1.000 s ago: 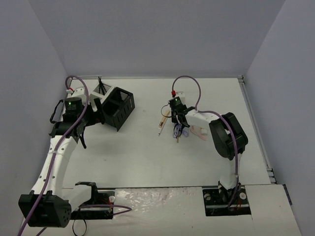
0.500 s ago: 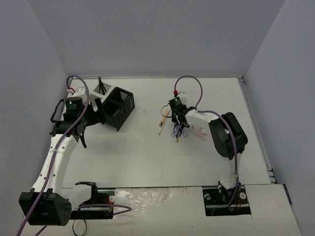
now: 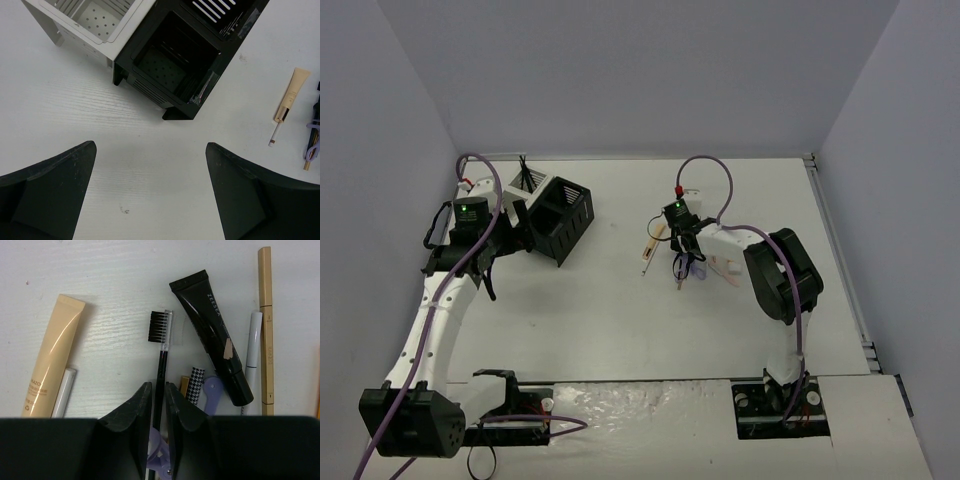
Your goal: Organize the makeup
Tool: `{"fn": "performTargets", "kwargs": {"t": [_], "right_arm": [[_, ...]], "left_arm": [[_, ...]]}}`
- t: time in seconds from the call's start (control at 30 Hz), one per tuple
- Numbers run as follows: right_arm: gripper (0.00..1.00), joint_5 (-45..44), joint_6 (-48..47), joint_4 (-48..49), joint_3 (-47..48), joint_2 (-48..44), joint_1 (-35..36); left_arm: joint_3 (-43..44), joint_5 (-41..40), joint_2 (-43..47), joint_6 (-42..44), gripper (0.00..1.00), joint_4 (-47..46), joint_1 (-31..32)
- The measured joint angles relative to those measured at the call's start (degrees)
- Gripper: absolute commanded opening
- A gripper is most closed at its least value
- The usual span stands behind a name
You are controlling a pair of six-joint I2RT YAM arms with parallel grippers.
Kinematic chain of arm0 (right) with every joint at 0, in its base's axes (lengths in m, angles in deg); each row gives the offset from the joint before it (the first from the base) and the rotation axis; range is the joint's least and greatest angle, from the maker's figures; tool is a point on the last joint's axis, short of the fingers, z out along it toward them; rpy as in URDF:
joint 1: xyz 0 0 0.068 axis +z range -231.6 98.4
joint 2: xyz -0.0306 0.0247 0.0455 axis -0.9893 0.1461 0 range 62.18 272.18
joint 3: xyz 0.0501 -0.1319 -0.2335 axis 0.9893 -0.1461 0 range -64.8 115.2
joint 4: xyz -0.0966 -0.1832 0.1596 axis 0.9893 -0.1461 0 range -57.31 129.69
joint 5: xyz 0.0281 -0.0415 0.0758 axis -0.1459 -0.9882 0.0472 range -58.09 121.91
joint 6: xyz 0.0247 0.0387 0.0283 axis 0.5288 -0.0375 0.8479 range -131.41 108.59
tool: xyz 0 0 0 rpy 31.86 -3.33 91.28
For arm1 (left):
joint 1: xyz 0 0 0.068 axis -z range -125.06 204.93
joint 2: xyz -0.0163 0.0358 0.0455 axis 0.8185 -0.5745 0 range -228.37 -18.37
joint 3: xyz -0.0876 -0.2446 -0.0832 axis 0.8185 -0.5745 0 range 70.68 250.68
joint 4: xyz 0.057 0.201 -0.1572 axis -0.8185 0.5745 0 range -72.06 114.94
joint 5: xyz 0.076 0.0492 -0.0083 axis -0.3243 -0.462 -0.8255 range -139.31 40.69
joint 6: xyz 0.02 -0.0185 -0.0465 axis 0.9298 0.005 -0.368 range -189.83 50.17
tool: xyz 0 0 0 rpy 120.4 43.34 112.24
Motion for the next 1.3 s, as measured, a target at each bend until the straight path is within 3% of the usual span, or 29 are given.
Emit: {"fn": "performTargets", "kwargs": {"t": [0.17,0.87,1.07,1.3], "right_arm": [[0.0,0.0,0.0,0.0,0.7,0.6,0.0],[0.0,0.7,-4.0,1.3,12.7,5.9,-0.7],[0.0,5.2,-9.6,9.7,6.7,-2.8,-0.7],[0.0,18.5,-16.9,20.7,-3.0,-21.0,-0.7]], "left_arm": [[0.0,0.0,0.0,0.0,0.89,0.0,0.0],[0.0,1.3,0.0,-0.1,0.89,0.0,0.0],[0.0,3.6,0.0,-1.2,0.89,-0.3,0.0],[0.6,11.6,0.0,-6.4,0.89,-3.5,0.6]]}}
